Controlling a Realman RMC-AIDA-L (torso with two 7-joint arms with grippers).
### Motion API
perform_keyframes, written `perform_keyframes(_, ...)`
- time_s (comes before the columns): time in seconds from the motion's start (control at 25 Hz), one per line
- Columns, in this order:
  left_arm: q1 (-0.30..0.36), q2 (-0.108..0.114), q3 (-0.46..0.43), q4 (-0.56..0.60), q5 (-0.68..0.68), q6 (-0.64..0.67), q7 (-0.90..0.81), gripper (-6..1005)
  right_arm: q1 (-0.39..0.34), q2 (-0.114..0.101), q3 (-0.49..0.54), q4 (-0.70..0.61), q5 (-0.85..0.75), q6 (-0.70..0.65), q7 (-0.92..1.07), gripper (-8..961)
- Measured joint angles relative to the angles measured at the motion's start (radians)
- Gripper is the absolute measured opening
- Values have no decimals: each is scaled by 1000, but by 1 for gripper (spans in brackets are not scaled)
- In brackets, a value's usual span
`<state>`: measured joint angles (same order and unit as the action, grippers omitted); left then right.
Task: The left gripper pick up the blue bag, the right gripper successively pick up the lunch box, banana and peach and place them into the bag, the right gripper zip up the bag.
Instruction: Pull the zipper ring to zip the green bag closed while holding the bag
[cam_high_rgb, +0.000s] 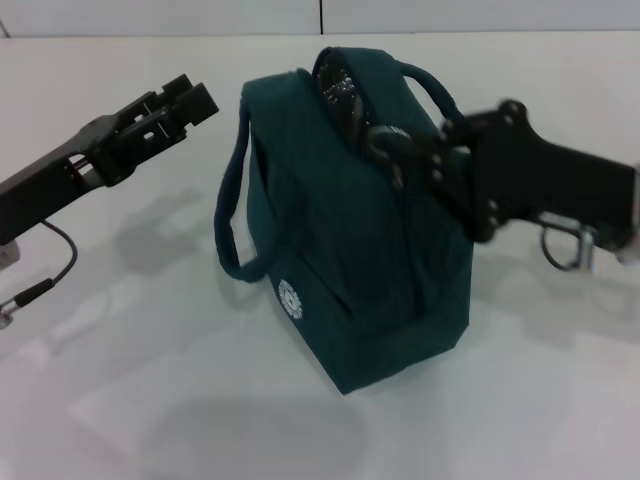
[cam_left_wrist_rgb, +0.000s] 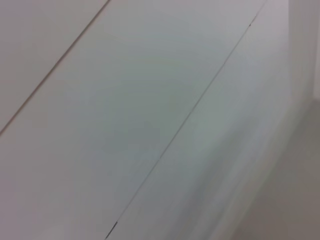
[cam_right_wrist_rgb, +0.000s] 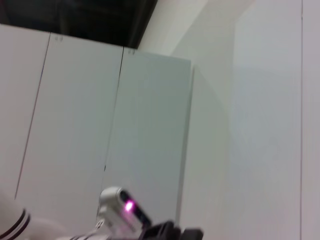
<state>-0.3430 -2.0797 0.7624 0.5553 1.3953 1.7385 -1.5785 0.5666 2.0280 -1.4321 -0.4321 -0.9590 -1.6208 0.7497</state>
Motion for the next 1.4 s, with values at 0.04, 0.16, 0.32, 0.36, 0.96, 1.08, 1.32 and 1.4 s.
perform_keyframes(0.04, 3, 1, 0, 0, 0, 0, 0, 893, 11, 0, -19, 2, 28, 9, 0, 26)
perform_keyframes(0.16, 20, 13, 0, 0, 0, 1, -7, 892, 64, 0, -89, 3, 93, 65, 1, 27)
perform_keyframes(0.32, 49, 27, -17, 0, -4, 2, -18, 892, 134, 0, -188, -5, 165, 166, 2, 29)
perform_keyframes(0.36, 56, 30, -28, 0, -6, 2, -19, 892, 142, 0, -203, -10, 179, 176, 2, 29)
perform_keyframes(0.96, 89, 44, -76, 0, 51, -23, -2, 891, 223, 0, -448, -60, 355, 364, -27, 35)
perform_keyframes(1.08, 91, 44, -76, 0, 96, -50, 48, 890, 221, 0, -462, -60, 369, 384, -32, 36)
perform_keyframes(1.32, 102, 40, -69, 10, 126, -55, 85, 889, 215, 0, -467, -60, 388, 390, -34, 38)
perform_keyframes(1.4, 97, 40, -68, 10, 144, -54, 88, 888, 214, 0, -469, -59, 400, 390, -34, 39)
